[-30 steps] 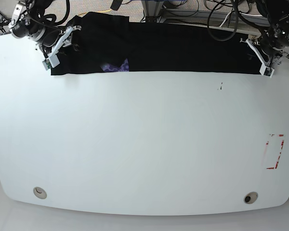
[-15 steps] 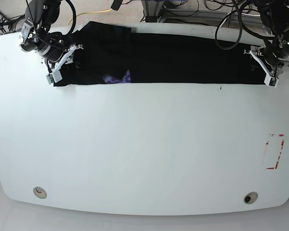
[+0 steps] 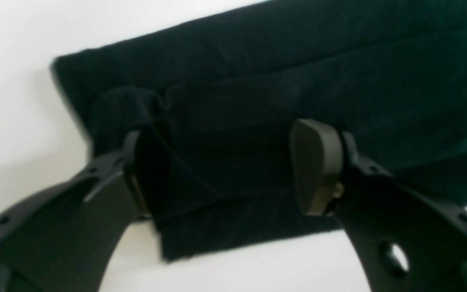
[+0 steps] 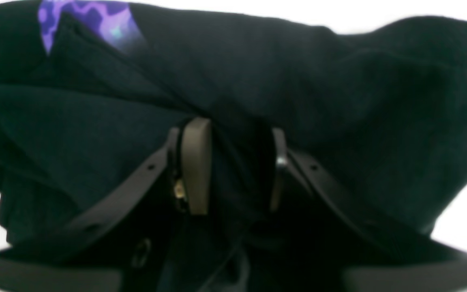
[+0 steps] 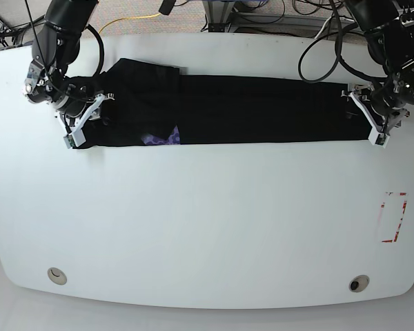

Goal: Fold the T-shirt properly
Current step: 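Release and regrasp the folded strip's ends with both grippers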

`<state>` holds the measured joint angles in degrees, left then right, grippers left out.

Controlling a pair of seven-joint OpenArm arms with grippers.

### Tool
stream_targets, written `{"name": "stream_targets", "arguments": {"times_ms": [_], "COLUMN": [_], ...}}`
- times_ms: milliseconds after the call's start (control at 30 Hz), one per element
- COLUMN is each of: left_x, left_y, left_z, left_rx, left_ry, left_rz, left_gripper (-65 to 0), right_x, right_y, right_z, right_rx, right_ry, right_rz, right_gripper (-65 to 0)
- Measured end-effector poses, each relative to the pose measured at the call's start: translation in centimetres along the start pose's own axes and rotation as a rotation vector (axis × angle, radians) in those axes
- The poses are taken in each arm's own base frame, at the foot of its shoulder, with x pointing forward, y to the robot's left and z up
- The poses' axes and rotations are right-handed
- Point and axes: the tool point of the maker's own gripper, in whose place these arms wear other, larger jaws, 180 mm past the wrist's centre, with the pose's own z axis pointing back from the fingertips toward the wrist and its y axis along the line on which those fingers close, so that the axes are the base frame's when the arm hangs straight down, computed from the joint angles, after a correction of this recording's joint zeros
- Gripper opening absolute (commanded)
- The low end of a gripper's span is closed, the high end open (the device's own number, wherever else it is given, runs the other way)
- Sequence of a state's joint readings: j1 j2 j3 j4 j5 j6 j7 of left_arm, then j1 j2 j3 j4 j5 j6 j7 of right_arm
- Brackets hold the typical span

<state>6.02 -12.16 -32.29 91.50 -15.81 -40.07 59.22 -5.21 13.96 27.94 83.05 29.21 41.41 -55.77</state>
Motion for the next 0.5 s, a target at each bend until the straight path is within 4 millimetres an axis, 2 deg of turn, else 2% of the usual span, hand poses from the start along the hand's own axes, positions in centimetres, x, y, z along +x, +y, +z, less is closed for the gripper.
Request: {"name": "stream_targets", "arguments": {"times_ms": [133,267,367,500], "left_x": [2.5,1.9,1.2,0.6], "left_y": [1.2,4.1,4.8,4.7], "left_z": [2.5,4.1,4.0,3.1], "left_rx": [-0.006,-0.005,-0.051,-0.142], "left_ry": [-0.124,-0.134,-0.136,-0.149], "left_rz": [0.060,0.136,0.190,0.272], "left_gripper": [-20.3,-20.1,-20.1,-20.1], "right_x": [0.1,0.0,-0.1,-0.2], "right_y": [-0.2,-0.2,-0.2,0.0], "right_z": [0.0,-0.1,-0.1,0.0], "right_rx": [-0.009,-0.007,-0.008,-0.003], "right_ry": [0.003,0.002,0.005,-0.009], "right_rz": [-0.001,-0.005,-0.005,-0.015], "right_gripper": [-45.2,-45.2,-45.2,-45.3]}}
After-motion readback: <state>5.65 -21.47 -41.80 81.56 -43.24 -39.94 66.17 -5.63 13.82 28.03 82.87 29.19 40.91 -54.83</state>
